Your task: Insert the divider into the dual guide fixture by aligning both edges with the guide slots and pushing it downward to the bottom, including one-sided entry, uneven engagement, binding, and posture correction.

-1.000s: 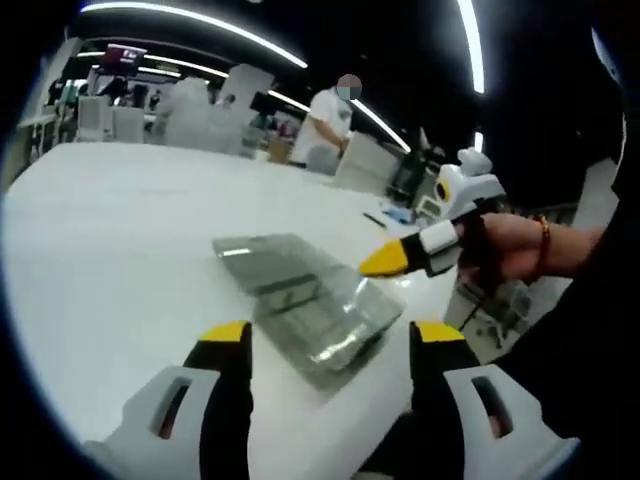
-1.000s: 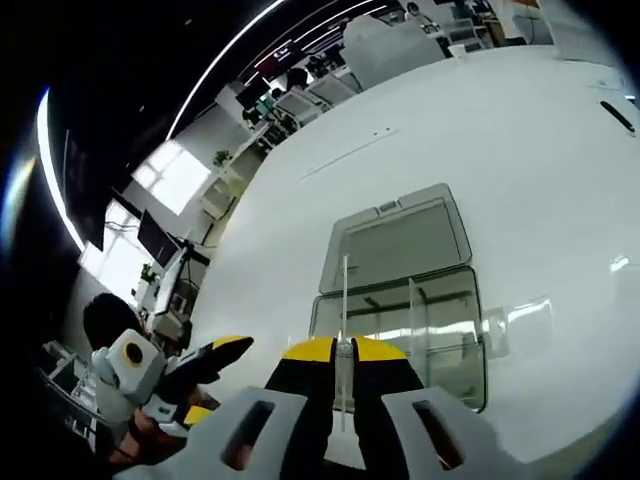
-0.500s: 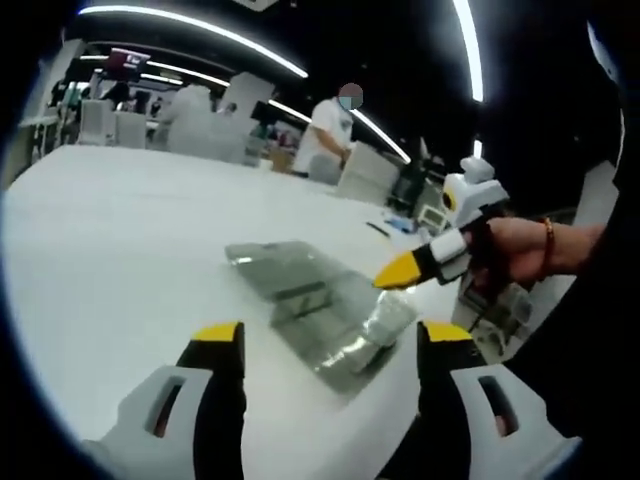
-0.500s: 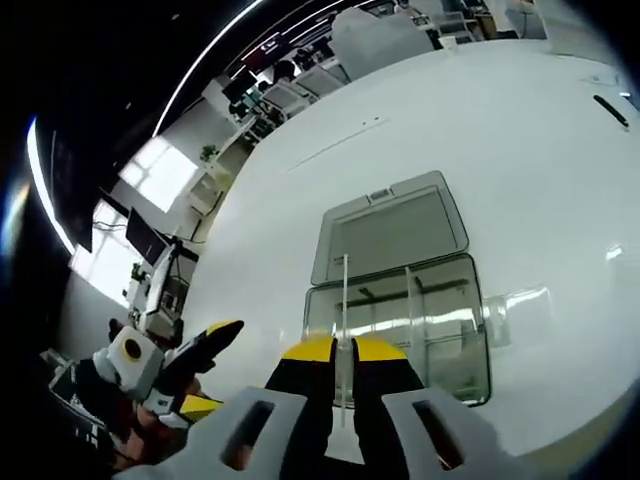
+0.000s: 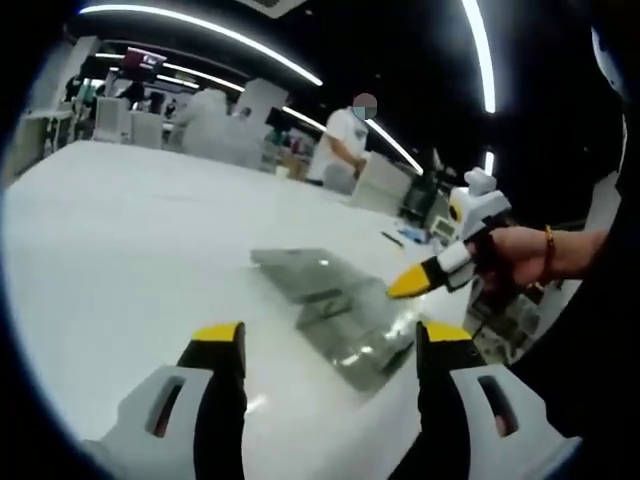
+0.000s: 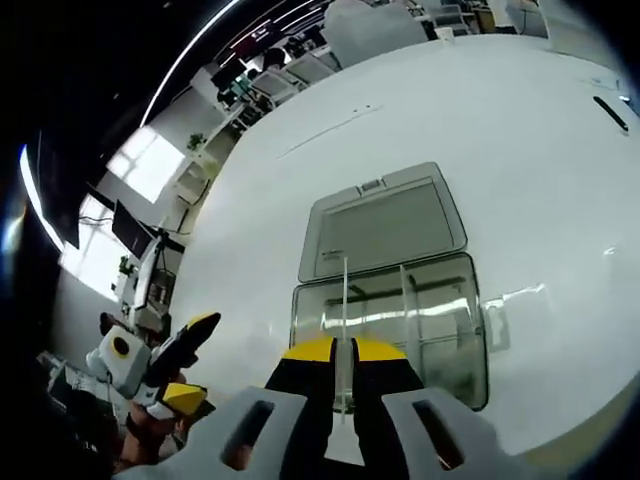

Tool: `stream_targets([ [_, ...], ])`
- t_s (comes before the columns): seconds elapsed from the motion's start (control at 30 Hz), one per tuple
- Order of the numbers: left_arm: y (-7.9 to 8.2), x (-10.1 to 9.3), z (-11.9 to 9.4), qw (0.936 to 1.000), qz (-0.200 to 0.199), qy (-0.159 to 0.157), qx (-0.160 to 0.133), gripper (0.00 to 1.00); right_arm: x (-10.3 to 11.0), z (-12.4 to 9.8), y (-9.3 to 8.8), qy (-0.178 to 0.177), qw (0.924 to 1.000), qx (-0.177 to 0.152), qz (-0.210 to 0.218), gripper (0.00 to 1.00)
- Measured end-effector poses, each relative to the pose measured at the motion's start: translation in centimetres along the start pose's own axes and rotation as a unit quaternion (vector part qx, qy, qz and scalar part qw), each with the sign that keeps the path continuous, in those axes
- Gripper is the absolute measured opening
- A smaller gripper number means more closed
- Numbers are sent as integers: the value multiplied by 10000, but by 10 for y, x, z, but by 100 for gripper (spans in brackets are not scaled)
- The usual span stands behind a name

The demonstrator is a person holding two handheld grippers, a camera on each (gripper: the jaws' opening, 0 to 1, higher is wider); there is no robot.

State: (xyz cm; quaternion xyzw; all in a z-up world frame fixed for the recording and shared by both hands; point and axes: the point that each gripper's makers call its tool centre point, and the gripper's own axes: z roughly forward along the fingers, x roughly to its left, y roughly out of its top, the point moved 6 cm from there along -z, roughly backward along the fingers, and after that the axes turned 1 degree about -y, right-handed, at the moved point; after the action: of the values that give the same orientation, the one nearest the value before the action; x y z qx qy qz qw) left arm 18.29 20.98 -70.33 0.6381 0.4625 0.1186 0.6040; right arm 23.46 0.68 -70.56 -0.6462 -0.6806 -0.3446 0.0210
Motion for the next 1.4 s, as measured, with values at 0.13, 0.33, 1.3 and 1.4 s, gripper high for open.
stream_targets([
  [0.13,0,3,-1,10000,-51,42,-30,67,-1,2,-2,-28,10000,38,-4,0],
  [0.33,-1,5,-1,9999,-100,20,-20,67,-1,5,-3,-81,9999,82,-42,0],
  [1.3,-6,5,0,9998,-139,-106,100,66,8,11,1,-347,9975,175,-595,0],
  [1.4,-7,5,2,9997,-161,-135,136,66,6,12,1,-389,9971,184,-620,0],
])
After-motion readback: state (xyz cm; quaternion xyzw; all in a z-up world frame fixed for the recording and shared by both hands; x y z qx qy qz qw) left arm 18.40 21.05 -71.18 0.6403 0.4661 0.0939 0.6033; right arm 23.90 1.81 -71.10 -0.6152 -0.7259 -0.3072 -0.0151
